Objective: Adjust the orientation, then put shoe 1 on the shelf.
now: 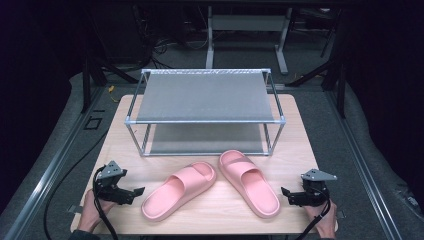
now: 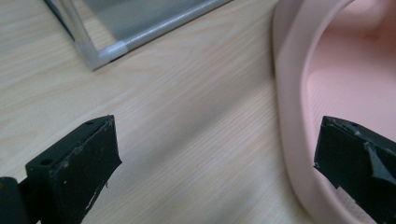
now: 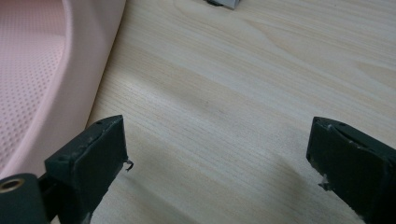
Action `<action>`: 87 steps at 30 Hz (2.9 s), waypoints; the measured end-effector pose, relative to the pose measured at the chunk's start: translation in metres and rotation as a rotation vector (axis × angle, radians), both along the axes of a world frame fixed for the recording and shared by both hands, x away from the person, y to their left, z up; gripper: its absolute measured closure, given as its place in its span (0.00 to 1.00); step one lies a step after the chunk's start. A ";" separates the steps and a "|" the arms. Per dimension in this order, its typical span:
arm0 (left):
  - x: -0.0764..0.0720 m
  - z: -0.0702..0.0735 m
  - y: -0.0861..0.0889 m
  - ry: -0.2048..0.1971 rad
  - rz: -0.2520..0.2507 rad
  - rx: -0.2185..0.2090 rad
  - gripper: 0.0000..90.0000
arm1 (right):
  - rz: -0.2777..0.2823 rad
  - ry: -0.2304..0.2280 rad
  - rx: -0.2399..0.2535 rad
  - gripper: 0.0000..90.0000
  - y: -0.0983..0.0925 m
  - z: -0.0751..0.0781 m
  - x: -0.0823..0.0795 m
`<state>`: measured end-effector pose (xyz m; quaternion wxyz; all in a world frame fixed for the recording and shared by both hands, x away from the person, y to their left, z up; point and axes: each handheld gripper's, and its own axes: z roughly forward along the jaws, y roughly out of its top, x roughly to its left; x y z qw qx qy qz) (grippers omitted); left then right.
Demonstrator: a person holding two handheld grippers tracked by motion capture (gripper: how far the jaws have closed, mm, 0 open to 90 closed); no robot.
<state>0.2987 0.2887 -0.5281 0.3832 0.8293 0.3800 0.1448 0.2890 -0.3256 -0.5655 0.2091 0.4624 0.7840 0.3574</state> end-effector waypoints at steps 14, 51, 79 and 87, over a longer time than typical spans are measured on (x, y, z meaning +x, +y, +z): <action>0.009 0.024 -0.031 0.012 -0.080 0.021 0.00 | 0.006 0.004 0.007 0.08 0.000 -0.001 0.000; 0.036 -0.003 -0.102 0.137 -0.161 0.060 0.73 | 0.006 0.005 0.007 0.11 -0.001 -0.001 0.000; 0.027 0.016 -0.090 0.073 -0.097 0.035 0.92 | -0.001 0.010 0.008 0.11 -0.002 -0.001 0.000; 0.025 0.022 -0.086 0.069 -0.081 0.034 0.92 | -0.004 0.007 0.004 0.10 -0.002 -0.001 0.000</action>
